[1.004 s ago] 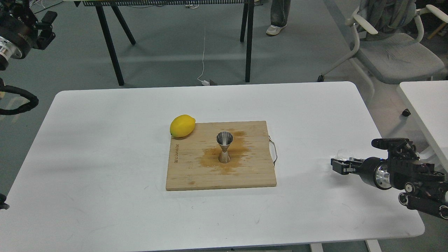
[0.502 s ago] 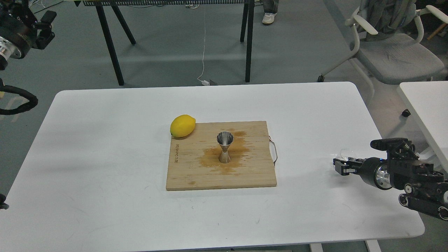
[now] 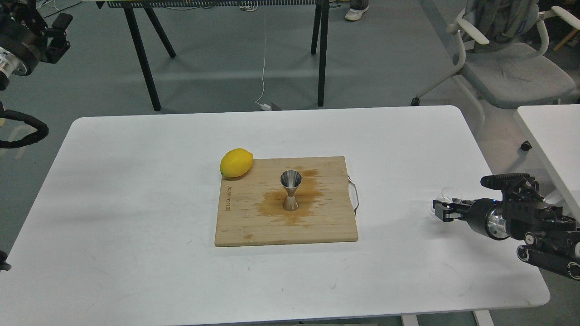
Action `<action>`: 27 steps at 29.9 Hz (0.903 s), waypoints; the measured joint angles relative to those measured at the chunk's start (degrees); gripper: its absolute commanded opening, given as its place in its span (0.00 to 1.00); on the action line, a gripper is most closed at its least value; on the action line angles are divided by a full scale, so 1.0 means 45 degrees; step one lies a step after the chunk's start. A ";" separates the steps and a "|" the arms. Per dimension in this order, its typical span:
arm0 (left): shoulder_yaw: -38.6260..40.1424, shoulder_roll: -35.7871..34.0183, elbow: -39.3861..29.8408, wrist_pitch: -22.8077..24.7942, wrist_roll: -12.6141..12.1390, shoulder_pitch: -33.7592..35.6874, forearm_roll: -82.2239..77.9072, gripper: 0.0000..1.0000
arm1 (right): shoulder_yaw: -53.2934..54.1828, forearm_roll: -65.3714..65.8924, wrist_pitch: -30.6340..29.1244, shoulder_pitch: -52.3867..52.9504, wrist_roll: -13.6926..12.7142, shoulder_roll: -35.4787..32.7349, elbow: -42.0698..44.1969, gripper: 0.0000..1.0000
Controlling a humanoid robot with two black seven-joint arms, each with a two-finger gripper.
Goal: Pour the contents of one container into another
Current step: 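Close the right gripper around the small clear glass, then lift the glass with the right gripper and carry it toward the jigger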
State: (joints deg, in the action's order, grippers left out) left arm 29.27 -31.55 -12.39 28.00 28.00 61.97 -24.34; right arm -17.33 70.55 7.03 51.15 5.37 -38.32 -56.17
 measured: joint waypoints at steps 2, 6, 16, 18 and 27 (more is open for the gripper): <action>-0.0001 0.0000 0.0000 0.0000 0.0000 0.0000 0.0000 1.00 | 0.0002 -0.0065 0.0000 0.0196 0.0014 -0.0012 -0.0041 0.02; -0.0001 0.0000 0.0000 0.0000 0.0000 0.0000 0.0000 1.00 | 0.0020 -0.0171 -0.0048 0.0636 0.0034 -0.0053 -0.0262 0.02; -0.0002 -0.0019 0.0000 0.0000 0.0000 0.0000 0.0000 1.00 | 0.0002 -0.1699 -0.0656 0.1837 0.0150 -0.1035 -0.3166 0.02; -0.0002 -0.0024 0.0000 0.0000 0.0000 0.0000 -0.0001 1.00 | 0.0002 -0.2274 -0.0819 0.2149 0.0153 -0.1225 -0.3941 0.02; -0.0002 -0.0024 0.0000 0.0000 0.0000 -0.0001 0.0000 1.00 | -0.0068 -0.3920 -0.1705 0.3298 0.0155 -0.1348 -0.5976 0.02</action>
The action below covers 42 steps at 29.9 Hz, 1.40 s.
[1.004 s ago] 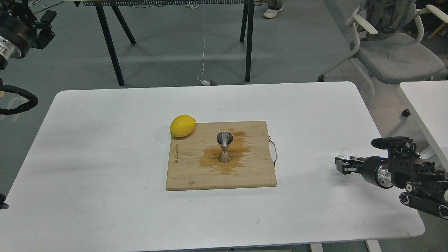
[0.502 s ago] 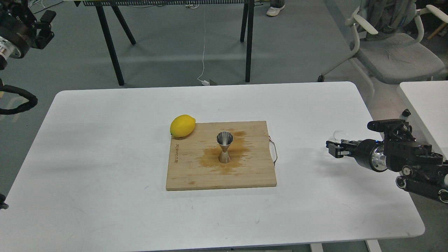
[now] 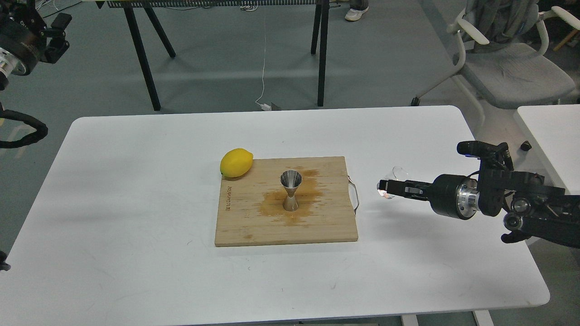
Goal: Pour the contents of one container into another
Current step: 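Lift the glass with the right gripper and carry it toward the jigger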
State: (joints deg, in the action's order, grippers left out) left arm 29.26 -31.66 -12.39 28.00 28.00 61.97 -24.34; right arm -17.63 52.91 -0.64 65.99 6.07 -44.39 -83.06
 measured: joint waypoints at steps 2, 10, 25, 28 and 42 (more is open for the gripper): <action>0.0000 -0.0008 0.0000 0.0000 0.0000 0.0000 0.0000 1.00 | -0.0311 -0.0304 -0.0206 0.0414 0.0000 0.0025 -0.0237 0.02; 0.0000 -0.0184 0.0000 0.0000 0.0000 0.0003 0.0000 1.00 | -0.1846 -0.1127 -0.0925 0.2421 0.0023 0.0464 -0.0973 0.02; 0.0021 -0.0265 -0.0001 0.0000 0.0000 0.0025 0.0000 1.00 | -0.2760 -0.2078 -0.2180 0.4268 -0.0001 0.2352 -0.0955 0.02; 0.0015 -0.0269 0.0000 0.0000 0.0000 0.0105 0.0000 1.00 | -0.2779 -0.2427 -0.2292 0.4558 -0.0001 0.2938 -0.0874 0.02; -0.0038 -0.0251 0.0000 0.0000 0.0000 0.0249 0.0000 1.00 | -0.2791 -0.3564 -0.2655 0.5196 -0.0001 0.4848 -0.0014 0.02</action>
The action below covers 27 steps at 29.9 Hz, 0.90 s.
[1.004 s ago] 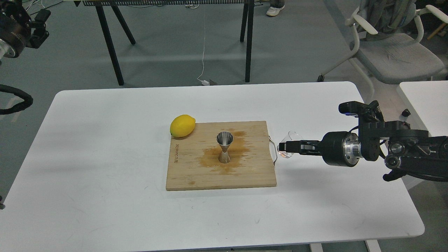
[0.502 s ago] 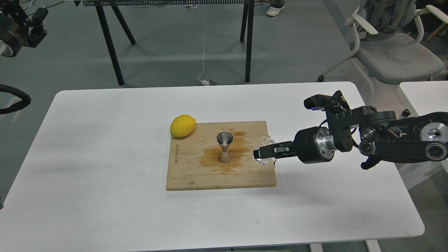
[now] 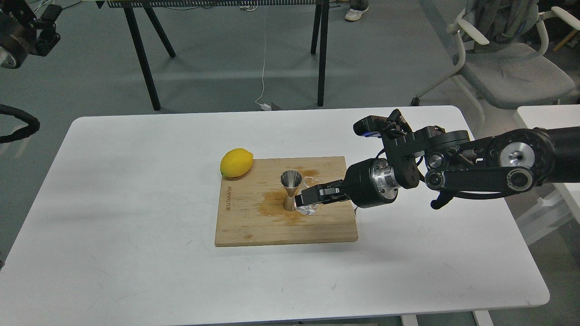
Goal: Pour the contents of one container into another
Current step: 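Lift the glass with the right gripper and carry it toward the jigger, then tilt the held glass over the jigger to pour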
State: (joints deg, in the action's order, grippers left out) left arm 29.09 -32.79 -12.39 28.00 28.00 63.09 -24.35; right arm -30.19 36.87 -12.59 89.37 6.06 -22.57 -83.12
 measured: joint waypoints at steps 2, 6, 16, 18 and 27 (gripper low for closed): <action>0.0001 0.0001 0.0000 0.0000 0.0000 0.0001 0.0000 1.00 | 0.0011 -0.0066 -0.0009 0.0014 0.0000 0.0320 0.0216 0.02; 0.0005 0.0019 0.0000 0.0000 0.0000 0.0001 0.0000 1.00 | 0.0027 -0.0288 -0.0015 0.0022 0.0000 0.0972 0.0687 0.02; 0.0011 0.0020 0.0000 0.0000 0.0000 0.0003 0.0000 1.00 | 0.0064 -0.0724 -0.0193 -0.0149 0.0000 0.2534 0.2162 0.02; -0.0008 0.0017 0.0000 0.0000 0.0000 0.0003 0.0000 1.00 | 0.0069 -0.0741 -0.0193 -0.0214 0.0000 0.2760 0.2430 0.02; -0.0018 0.0037 0.0000 0.0000 0.0000 -0.0016 0.0000 1.00 | 0.0191 -0.1595 -0.0193 -0.0355 0.0000 0.2906 0.2747 0.02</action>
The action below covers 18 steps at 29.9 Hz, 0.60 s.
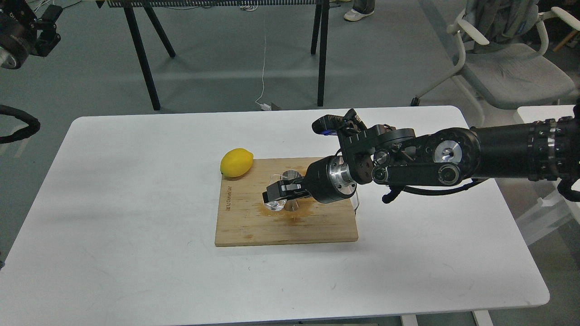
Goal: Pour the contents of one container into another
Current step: 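Tilt the held glass over the jigger to pour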
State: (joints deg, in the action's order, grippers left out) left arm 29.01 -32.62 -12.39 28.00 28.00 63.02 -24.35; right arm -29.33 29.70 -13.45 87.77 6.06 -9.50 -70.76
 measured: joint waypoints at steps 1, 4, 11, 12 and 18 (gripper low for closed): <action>0.0001 0.0001 0.0000 0.0000 0.0000 0.0000 0.0000 1.00 | 0.0022 -0.0048 0.0000 0.0012 0.0000 0.0000 0.0000 0.02; 0.0006 0.0017 0.0000 0.0000 0.0000 0.0000 0.0000 1.00 | 0.0083 -0.0273 0.0001 0.0041 0.0000 -0.0057 -0.0004 0.02; 0.0000 0.0023 0.0000 0.0000 0.0000 0.0000 -0.0002 1.00 | 0.0373 -0.0717 0.0078 -0.0260 -0.0024 -0.0235 -0.0018 0.02; -0.0001 0.0023 0.0000 0.0000 0.0000 0.0000 -0.0002 1.00 | 0.0448 -0.0818 0.0078 -0.0324 -0.0031 -0.0281 -0.0018 0.02; -0.0002 0.0022 0.0000 0.0000 0.0000 0.0000 -0.0002 1.00 | 0.0683 -0.1460 0.0078 -0.0538 -0.0097 -0.0564 0.0000 0.02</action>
State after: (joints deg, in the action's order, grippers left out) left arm 29.00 -32.52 -12.39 28.00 28.00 63.02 -24.35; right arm -26.26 23.12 -13.11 85.35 5.63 -12.03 -70.76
